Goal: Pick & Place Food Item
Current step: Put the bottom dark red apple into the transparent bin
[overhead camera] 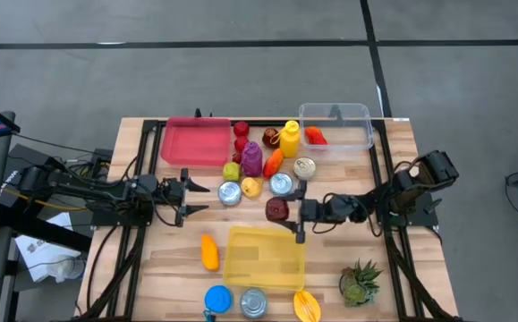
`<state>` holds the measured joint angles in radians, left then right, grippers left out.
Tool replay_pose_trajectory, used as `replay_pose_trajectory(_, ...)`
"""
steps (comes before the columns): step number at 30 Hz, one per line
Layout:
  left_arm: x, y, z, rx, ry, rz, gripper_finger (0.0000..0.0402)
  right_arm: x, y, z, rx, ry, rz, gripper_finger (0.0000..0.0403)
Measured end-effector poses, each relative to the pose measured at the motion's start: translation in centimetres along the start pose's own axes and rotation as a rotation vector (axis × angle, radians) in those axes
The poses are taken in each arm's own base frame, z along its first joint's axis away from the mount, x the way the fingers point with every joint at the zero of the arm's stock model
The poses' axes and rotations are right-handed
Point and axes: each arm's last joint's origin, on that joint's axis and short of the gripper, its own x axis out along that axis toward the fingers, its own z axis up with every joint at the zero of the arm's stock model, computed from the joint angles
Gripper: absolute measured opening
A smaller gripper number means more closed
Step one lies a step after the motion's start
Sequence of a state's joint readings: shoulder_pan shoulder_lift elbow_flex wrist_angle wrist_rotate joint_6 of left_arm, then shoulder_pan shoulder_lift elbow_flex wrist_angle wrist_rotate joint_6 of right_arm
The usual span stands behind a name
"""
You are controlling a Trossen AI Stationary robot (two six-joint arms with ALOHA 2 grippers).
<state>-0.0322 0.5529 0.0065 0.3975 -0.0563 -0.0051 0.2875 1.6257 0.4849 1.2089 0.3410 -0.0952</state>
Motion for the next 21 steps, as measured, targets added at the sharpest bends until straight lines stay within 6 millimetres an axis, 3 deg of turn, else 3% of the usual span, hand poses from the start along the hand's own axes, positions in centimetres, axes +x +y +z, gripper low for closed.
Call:
replay_pose_trajectory(5, 0.0, 0.0, 0.0, 0.000, 0.001, 0.001, 0.0245, -1.8, -0.6, -0.5, 0.042, -0.070, -0.019, 0.0272)
replay_pose_trajectory(10, 0.0, 0.0, 0.0, 0.000, 0.001, 0.005, 0.0245, -3.1, -1.8, -1.0, 0.068, -0.088, -0.184, 0.0272)
replay_pose_trajectory(21, 0.0, 0.0, 0.0, 0.000, 0.001, 0.004, 0.0245, -3.4, -5.5, -1.4, 0.105, -0.088, -0.598, 0.0272)
